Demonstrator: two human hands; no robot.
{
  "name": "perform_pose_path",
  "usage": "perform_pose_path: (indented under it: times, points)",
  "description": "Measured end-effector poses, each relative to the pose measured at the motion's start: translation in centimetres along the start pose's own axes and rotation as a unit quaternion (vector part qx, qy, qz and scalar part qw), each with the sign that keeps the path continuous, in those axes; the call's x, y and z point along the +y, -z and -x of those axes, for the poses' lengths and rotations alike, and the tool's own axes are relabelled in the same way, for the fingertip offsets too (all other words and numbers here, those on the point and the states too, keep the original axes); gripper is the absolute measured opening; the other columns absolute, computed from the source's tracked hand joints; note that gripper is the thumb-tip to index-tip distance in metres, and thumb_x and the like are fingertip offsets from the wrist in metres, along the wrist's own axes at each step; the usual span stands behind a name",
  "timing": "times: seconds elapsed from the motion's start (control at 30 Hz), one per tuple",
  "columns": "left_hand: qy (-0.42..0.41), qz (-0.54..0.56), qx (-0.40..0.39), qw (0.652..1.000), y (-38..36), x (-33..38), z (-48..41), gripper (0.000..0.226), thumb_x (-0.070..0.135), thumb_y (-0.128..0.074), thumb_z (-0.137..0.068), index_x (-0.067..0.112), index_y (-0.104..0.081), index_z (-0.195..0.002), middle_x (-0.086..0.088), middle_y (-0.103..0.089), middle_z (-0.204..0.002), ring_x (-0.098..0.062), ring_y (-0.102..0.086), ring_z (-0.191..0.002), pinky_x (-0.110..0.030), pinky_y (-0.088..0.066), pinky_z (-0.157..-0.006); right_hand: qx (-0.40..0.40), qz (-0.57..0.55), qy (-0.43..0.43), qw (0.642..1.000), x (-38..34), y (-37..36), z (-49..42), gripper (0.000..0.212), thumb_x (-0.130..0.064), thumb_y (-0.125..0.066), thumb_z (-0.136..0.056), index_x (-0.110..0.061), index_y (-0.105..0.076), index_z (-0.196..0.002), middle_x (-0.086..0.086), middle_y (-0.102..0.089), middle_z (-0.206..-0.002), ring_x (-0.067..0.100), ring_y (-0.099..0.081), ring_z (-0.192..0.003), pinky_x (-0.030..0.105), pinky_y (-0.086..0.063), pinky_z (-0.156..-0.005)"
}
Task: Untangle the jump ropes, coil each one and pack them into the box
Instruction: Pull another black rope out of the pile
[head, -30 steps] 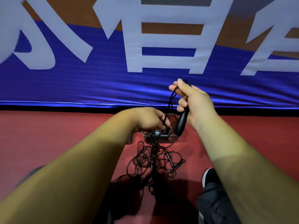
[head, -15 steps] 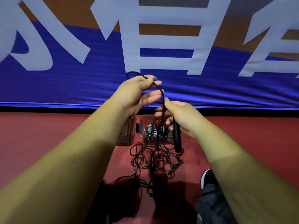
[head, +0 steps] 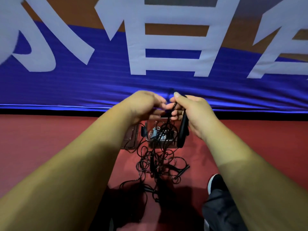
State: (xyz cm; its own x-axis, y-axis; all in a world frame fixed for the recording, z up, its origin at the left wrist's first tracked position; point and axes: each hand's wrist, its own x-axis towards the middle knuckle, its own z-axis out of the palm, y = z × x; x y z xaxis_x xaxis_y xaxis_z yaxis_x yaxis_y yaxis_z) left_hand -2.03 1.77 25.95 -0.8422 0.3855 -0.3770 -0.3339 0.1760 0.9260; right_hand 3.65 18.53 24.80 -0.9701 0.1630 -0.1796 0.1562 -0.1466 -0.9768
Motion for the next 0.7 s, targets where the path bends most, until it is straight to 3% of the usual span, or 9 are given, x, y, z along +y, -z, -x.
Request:
perform_pose_path:
  times: [0.07, 0.17, 0.3, 0.4, 0.5, 0.6, 0.7]
  points:
    - [0.031, -0.097, -0.090, 0.991, -0.3, -1.2, 0.1, 0.021, -0.002, -0.058, -0.097, 0.011, -0.069, -0.109, -0.008, -0.073, -0.101, -0.019, -0.066, -0.090, -0.029, -0.054, -0.072, 0.016, -0.043, -0.008, 0.999, -0.5, 0.1, 0.0, 0.025, -0.025, -0.063, -0.107, -0.003, -0.071, -0.100, 0.013, -0.078, -0.084, 0.015, -0.060, -0.057, 0.028, -0.057, -0.056]
    - [0.004, -0.210, -0.171, 0.963, -0.8, -2.7, -0.1, 0.021, 0.001, -0.065, -0.095, 0.009, -0.071, -0.113, -0.001, -0.075, -0.101, -0.011, -0.064, -0.084, -0.026, -0.049, -0.073, 0.029, -0.098, -0.024, 0.995, -0.8, 0.2, 0.1, 0.023, -0.026, -0.063, -0.107, -0.005, -0.070, -0.099, 0.011, -0.078, -0.083, 0.014, -0.059, -0.056, 0.029, -0.057, -0.059]
    - [-0.027, -0.320, -0.178, 0.930, -1.0, -3.5, -0.7, 0.021, 0.007, -0.066, -0.097, 0.015, -0.071, -0.116, 0.011, -0.069, -0.089, -0.004, -0.060, -0.076, -0.022, -0.049, -0.074, 0.033, -0.133, -0.030, 0.990, -0.7, 0.2, 0.0, 0.021, -0.025, -0.062, -0.108, -0.007, -0.069, -0.100, 0.010, -0.077, -0.080, 0.014, -0.060, -0.057, 0.030, -0.060, -0.059]
    - [-0.026, -0.422, -0.148, 0.894, -0.5, -4.4, -1.2, 0.017, 0.013, -0.064, -0.101, 0.023, -0.075, -0.109, 0.009, -0.073, -0.095, -0.010, -0.066, -0.090, -0.033, -0.053, -0.090, 0.054, -0.200, -0.036, 0.978, -0.9, 0.4, -0.2, 0.020, -0.024, -0.063, -0.107, -0.009, -0.068, -0.096, 0.004, -0.072, -0.073, 0.013, -0.056, -0.054, 0.030, -0.059, -0.057]
    - [-0.037, -0.487, -0.130, 0.863, -0.4, -4.7, -1.2, 0.014, 0.024, -0.065, -0.102, 0.027, -0.078, -0.105, 0.014, -0.076, -0.099, -0.011, -0.069, -0.097, -0.030, -0.051, -0.094, 0.070, -0.277, -0.037, 0.958, -1.5, 0.8, -0.5, 0.020, -0.022, -0.061, -0.109, -0.011, -0.065, -0.092, 0.002, -0.068, -0.069, 0.012, -0.051, -0.051, 0.030, -0.058, -0.056]
    - [-0.058, -0.433, -0.111, 0.893, -0.6, -4.2, -1.3, 0.016, 0.025, -0.064, -0.104, 0.019, -0.078, -0.101, 0.012, -0.079, -0.093, -0.017, -0.072, -0.090, -0.031, -0.056, -0.084, 0.086, -0.303, -0.024, 0.949, -1.6, 1.1, -0.8, 0.026, -0.026, -0.054, -0.112, -0.011, -0.063, -0.092, 0.006, -0.076, -0.079, 0.012, -0.057, -0.054, 0.032, -0.061, -0.061]
    - [-0.071, -0.268, -0.067, 0.958, -1.0, -3.0, -1.0, 0.022, 0.022, -0.058, -0.107, 0.008, -0.072, -0.097, 0.000, -0.080, -0.089, -0.018, -0.064, -0.071, -0.030, -0.052, -0.068, 0.103, -0.255, -0.034, 0.961, -1.2, 1.8, -1.3, 0.036, -0.035, -0.049, -0.114, -0.004, -0.066, -0.109, 0.017, -0.080, -0.107, 0.012, -0.061, -0.056, 0.031, -0.060, -0.059]
